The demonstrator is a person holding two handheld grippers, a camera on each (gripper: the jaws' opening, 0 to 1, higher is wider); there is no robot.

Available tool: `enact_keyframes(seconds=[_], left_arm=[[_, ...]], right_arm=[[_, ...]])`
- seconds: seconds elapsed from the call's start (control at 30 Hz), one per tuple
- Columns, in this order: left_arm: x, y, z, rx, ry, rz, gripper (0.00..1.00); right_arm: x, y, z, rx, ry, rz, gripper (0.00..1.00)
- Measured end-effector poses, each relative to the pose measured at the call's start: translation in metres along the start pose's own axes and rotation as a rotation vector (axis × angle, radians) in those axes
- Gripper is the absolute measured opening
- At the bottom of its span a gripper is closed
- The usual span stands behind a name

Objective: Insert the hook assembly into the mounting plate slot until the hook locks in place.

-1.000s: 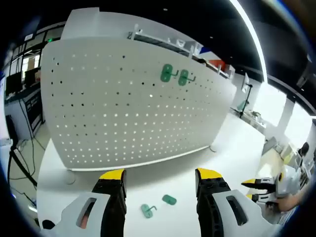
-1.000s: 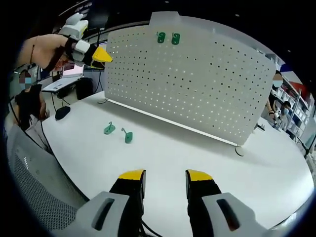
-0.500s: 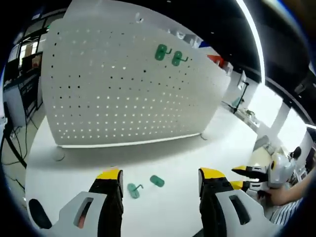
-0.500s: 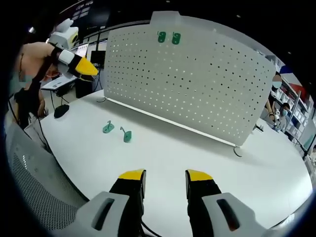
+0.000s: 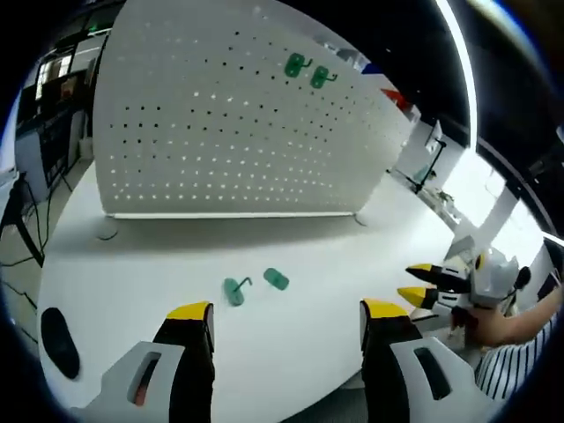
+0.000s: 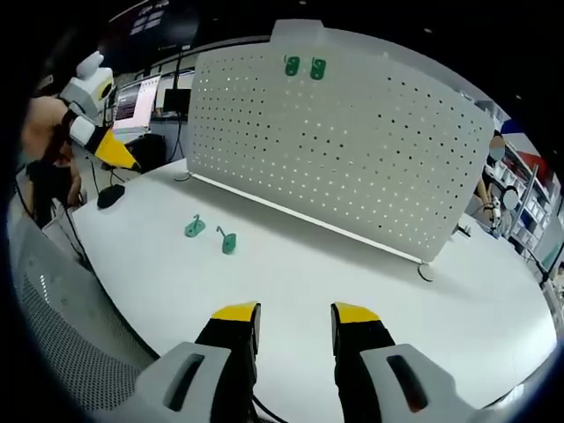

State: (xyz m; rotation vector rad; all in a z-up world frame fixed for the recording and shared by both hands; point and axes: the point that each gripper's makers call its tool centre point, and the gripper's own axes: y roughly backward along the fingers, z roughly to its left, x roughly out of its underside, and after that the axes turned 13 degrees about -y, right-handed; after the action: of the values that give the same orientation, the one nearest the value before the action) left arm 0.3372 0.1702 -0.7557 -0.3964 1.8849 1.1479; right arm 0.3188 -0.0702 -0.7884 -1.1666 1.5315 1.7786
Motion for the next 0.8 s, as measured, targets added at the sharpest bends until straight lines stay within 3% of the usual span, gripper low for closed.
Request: enact_keyframes(seconds=[0.17, 0.33, 0.57, 0.67, 0.8], left_arm=[[0.009, 0.007, 0.008, -0.035, -0.002, 0.036, 0.68], [0.013, 0.011, 0.008, -0.037, -0.01, 0.043, 0.68], [0.029, 0.009, 0.001, -0.01, 0.008, 0.069, 0.68], [0.033, 0.008, -0.004, 0.009, 0.074, 0.058, 0.69], [0.037, 0.006, -0.006, 0.006, 0.051, 0.076, 0.69]], right_arm=[[0.002, -0.001, 0.005, -0.016, 0.018, 0.009, 0.29], [0.001, -0.001, 0.006, -0.024, 0.007, 0.008, 0.3], [0.004, -0.002, 0.015, -0.07, 0.008, 0.023, 0.29], [0.006, -0.003, 0.026, -0.131, -0.027, 0.038, 0.28], [0.009, -0.004, 0.037, -0.18, -0.012, 0.058, 0.28]])
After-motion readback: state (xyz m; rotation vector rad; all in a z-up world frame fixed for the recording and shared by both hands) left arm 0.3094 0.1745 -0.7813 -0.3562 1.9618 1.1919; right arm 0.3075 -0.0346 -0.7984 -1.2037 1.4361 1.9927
